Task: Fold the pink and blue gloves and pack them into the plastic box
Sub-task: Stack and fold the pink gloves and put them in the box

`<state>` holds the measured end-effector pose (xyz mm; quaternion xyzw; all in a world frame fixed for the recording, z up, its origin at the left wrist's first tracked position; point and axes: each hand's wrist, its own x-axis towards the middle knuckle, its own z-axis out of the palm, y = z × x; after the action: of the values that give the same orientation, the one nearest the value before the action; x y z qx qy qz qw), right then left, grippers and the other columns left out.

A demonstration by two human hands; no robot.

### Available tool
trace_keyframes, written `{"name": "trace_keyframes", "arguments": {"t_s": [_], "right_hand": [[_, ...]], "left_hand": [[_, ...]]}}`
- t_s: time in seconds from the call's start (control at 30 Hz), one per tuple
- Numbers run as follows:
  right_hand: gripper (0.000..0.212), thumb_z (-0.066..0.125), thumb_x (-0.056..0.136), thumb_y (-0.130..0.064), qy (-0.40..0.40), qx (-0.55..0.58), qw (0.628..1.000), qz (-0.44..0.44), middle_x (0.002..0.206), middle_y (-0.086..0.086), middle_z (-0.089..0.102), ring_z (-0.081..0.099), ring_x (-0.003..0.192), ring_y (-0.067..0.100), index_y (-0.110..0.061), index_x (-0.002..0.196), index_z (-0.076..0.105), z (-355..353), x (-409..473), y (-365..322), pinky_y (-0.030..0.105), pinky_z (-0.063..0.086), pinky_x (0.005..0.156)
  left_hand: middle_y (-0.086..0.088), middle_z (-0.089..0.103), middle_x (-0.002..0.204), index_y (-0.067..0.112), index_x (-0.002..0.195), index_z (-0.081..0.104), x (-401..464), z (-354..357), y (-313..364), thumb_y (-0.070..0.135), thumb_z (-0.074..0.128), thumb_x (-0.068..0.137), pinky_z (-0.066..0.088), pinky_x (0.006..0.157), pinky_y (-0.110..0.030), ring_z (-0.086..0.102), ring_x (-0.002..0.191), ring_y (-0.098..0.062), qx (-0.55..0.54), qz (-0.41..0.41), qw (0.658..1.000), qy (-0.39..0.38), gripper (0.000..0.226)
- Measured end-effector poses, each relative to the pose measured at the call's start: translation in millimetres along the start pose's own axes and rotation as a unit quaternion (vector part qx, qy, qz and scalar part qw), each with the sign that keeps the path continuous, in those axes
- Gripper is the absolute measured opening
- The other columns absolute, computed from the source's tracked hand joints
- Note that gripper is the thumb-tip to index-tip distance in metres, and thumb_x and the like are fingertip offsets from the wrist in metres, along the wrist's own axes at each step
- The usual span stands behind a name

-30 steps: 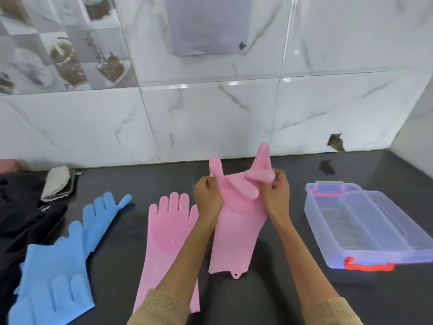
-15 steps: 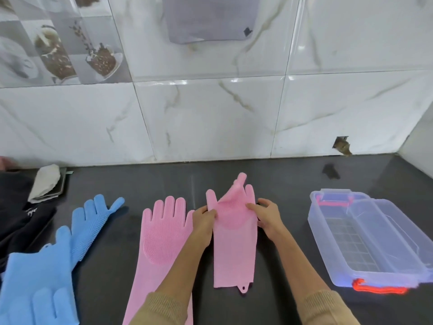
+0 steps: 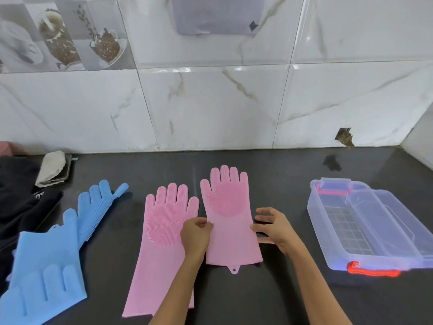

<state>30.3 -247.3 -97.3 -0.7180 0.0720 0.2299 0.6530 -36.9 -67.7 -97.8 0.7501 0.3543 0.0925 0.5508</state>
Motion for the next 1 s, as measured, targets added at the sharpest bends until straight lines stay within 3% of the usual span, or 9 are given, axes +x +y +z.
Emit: {"name": "trace_keyframes", "arguments": {"t_s": [0.17, 0.37, 0.63, 0.8, 0.87, 0.93, 1.0], "right_hand": [[0.033, 0.066, 0.077, 0.009, 0.040, -0.068, 0.997, -0.021, 0.099, 0.010, 0.066, 0.067, 0.092, 0.026, -0.005, 0.106, 0.061, -0.4, -19.4, 6.7, 0.042, 0.060, 0.076], [0.031, 0.065, 0.076, 0.005, 0.072, -0.115, 0.991, -0.010, 0.101, 0.013, 0.067, 0.068, 0.090, 0.027, -0.007, 0.104, 0.062, -9.5, -36.2, 14.2, 0.041, 0.060, 0.076], [0.022, 0.065, 0.083, -0.004, 0.086, -0.136, 0.987, 0.027, 0.106, 0.014, 0.066, 0.066, 0.096, 0.029, -0.008, 0.105, 0.062, -18.9, -48.4, 14.8, 0.044, 0.058, 0.083], [0.011, 0.067, 0.085, -0.013, 0.133, -0.203, 0.970, -0.006, 0.099, 0.010, 0.069, 0.066, 0.083, 0.023, -0.008, 0.095, 0.068, -15.8, -48.8, 14.8, 0.039, 0.057, 0.086], [0.013, 0.065, 0.086, -0.014, 0.184, -0.270, 0.944, -0.048, 0.098, 0.009, 0.069, 0.062, 0.080, 0.018, -0.009, 0.097, 0.069, -10.2, -48.5, 15.2, 0.032, 0.053, 0.086], [0.014, 0.061, 0.088, -0.013, 0.225, -0.297, 0.920, -0.120, 0.097, 0.007, 0.071, 0.058, 0.077, 0.013, -0.009, 0.099, 0.070, 3.4, -49.8, 11.3, 0.024, 0.046, 0.080], [0.014, 0.061, 0.087, -0.014, 0.183, -0.285, 0.926, -0.165, 0.089, 0.003, 0.071, 0.060, 0.074, 0.011, -0.009, 0.095, 0.072, 28.5, -52.3, 3.7, 0.018, 0.044, 0.074]], "left_hand": [[-0.011, 0.071, 0.109, 0.002, 0.106, 0.071, -17.5, -4.2, -2.5, 0.012, 0.067, 0.084, 0.050, 0.095, -0.040, 0.064, 0.100, -0.027, -0.005, 0.000, 1.000, -0.008, 0.024], [-0.006, 0.072, 0.089, 0.007, 0.081, 0.074, -37.6, -4.0, -9.6, 0.013, 0.067, 0.084, 0.057, 0.083, -0.047, 0.067, 0.088, -0.028, -0.014, -0.007, 0.999, -0.034, 0.010], [-0.007, 0.073, 0.099, 0.007, 0.090, 0.075, -48.5, 2.8, -9.5, 0.016, 0.065, 0.086, 0.056, 0.085, -0.045, 0.066, 0.091, -0.025, 0.024, 0.010, 0.998, -0.052, 0.014], [-0.007, 0.072, 0.097, 0.008, 0.090, 0.073, -45.0, 0.4, -8.9, 0.017, 0.064, 0.088, 0.059, 0.079, -0.042, 0.067, 0.084, -0.024, 0.045, 0.019, 0.997, -0.063, 0.013], [-0.005, 0.072, 0.093, 0.010, 0.091, 0.072, -44.9, -4.0, -8.1, 0.022, 0.063, 0.089, 0.056, 0.073, -0.032, 0.064, 0.076, -0.019, 0.110, 0.050, 0.993, -0.010, 0.015], [-0.003, 0.071, 0.089, 0.013, 0.091, 0.070, -42.3, -13.6, -8.7, 0.024, 0.058, 0.092, 0.043, 0.065, -0.024, 0.055, 0.069, -0.012, 0.175, 0.081, 0.977, 0.095, 0.016], [-0.003, 0.069, 0.083, 0.013, 0.085, 0.067, -34.6, -24.3, -12.2, 0.021, 0.054, 0.094, 0.037, 0.060, -0.023, 0.051, 0.066, -0.012, 0.200, 0.092, 0.963, 0.156, 0.018]]}}
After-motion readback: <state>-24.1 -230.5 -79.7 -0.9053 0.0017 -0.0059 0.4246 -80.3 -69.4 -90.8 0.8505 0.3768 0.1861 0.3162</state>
